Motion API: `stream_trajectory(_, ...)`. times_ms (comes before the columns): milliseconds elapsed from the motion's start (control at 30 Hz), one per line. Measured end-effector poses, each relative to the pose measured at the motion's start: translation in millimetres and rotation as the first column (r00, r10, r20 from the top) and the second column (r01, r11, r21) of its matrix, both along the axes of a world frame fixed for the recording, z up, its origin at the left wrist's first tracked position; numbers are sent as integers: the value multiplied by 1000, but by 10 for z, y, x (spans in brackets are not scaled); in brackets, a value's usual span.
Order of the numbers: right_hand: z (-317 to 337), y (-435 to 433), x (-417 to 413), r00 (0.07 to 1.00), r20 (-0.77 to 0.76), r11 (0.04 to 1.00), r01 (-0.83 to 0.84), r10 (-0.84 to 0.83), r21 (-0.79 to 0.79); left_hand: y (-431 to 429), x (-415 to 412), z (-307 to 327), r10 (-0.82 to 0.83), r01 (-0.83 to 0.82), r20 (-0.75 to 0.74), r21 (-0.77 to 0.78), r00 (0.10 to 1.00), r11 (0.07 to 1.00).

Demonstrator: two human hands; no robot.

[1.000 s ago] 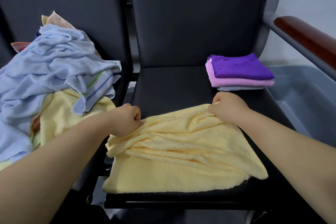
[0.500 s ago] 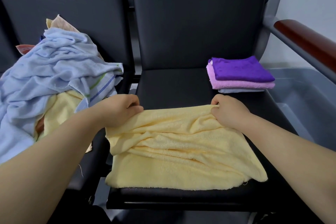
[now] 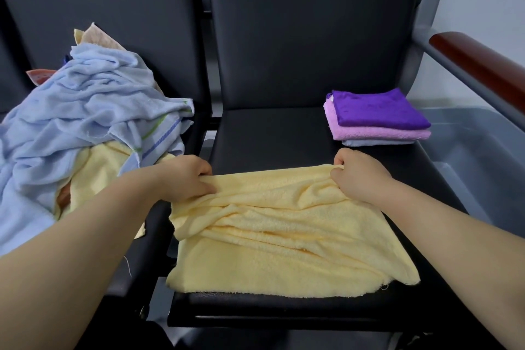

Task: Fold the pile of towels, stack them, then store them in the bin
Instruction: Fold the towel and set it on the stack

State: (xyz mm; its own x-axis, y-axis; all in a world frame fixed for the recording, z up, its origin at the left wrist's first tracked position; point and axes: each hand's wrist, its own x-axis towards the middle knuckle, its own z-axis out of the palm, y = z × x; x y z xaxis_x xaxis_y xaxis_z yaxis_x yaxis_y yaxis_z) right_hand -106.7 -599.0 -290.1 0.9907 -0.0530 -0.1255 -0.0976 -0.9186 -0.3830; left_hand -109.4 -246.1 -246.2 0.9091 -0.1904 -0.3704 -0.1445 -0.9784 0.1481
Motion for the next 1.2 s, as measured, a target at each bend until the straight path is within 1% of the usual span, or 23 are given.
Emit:
stream_trajectory(133, -11, -3, -37, 999, 36, 999, 34, -35, 37, 8, -22, 30, 63, -65, -51, -26, 997, 998)
stream_trajectory(267, -4, 7, -87, 995, 79, 994, 52, -60, 92, 39, -104, 92, 163, -182, -103, -226, 981, 957)
stream_trajectory(333, 19, 16, -107, 994, 87, 993, 51, -61, 106, 70, -117, 130, 178, -194, -81, -295, 981, 935)
stream_trajectory(433, 69, 24, -163, 992, 106, 990, 50, -64, 129, 111, -134, 175, 174, -176, -38, -337, 984, 925)
stream_trajectory(500, 104, 30, -224, 989, 132, 988, 49, -69, 149, 117, -166, 197, 169, -159, -1, -339, 986, 927)
stream_trajectory(600, 151, 39, -307, 976, 205, 981, 35, -74, 190, 116, -229, 249, 162, -120, 103, -329, 981, 937)
stream_trajectory(700, 233, 50, -398, 960, 263, 970, 25, -90, 240, 170, -301, 353, 173, -91, 216, -341, 961, 935)
stream_trajectory(767, 311, 54, -448, 949, 289, 957, 40, -126, 286, 221, -344, 425, 192, -93, 251, -361, 949, 928)
stream_trajectory(900, 471, 62, -556, 928, 338, 937, 31, -157, 349, 279, -476, 526, 205, -120, 241, -324, 949, 938)
stream_trajectory(1033, 596, 70, -662, 914, 375, 934, 15, -157, 357, 323, -548, 558, 145, -99, 200, -225, 969, 969)
stream_trajectory(1133, 648, 73, -721, 914, 353, 915, 49, -203, 401, 346, -602, 562, 125, -93, 174, -180, 977, 979)
stream_trajectory(1200, 660, 83, -737, 920, 298, 878, 93, -256, 469, 341, -639, 562, 137, -100, 176, -206, 975, 973)
